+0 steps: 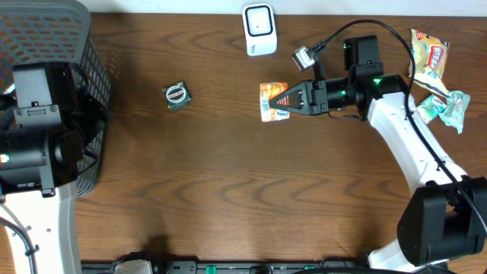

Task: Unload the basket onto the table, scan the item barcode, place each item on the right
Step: 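Present the orange packet under the white scanner with the right gripper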

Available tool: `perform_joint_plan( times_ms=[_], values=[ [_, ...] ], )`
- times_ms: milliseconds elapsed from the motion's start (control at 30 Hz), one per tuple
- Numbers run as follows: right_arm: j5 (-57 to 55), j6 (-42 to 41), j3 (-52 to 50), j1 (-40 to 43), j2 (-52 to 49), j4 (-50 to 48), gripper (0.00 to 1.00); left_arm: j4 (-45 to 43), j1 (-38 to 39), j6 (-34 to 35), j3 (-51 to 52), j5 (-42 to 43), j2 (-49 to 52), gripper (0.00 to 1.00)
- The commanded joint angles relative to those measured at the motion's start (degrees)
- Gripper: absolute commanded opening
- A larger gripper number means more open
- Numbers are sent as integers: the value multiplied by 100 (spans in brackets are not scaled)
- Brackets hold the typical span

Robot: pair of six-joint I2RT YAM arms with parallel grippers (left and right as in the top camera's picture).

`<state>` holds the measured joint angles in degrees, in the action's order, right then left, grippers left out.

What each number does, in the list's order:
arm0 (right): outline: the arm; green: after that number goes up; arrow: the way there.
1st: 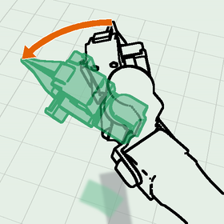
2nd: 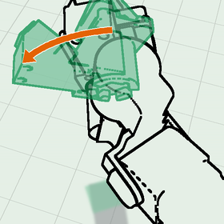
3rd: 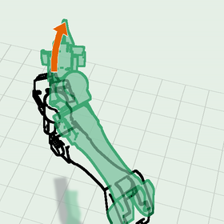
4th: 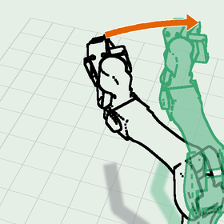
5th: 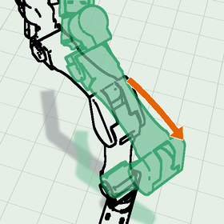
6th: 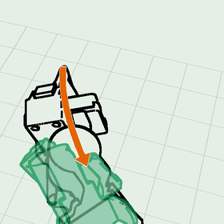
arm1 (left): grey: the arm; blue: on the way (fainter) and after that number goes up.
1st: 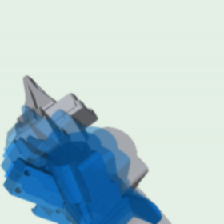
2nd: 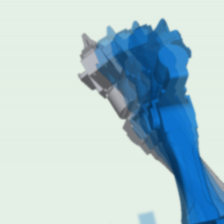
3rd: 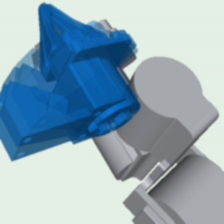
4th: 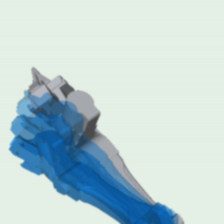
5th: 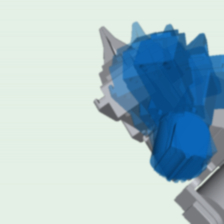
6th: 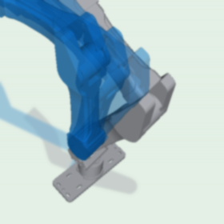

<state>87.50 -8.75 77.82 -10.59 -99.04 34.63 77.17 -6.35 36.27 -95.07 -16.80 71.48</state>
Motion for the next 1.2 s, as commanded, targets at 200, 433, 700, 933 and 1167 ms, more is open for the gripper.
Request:
perform_joint_plan(
  times_ms=[200, 433, 700, 933, 1167],
  values=[
    [-2623, -437, 22, -404, 90, 162, 1, 17, -28, 90, 31, -57, 4, 98],
    [-6559, -723, 24, -1331, 70, 649, 1, 17, -28, 90, 31, -57, 4, 98],
    [-7200, -553, 800, -1453, -671, 737, 1, 17, -28, 90, 31, -57, 4, 98],
    [-9506, 181, 3414, -1473, -2199, 1816, 1, 17, -28, 90, 31, -57, 4, 98],
    [-11197, 1360, 5053, -1493, -3506, 1211, 1, 17, -28, 90, 31, -57, 4, 98]
  ],
)
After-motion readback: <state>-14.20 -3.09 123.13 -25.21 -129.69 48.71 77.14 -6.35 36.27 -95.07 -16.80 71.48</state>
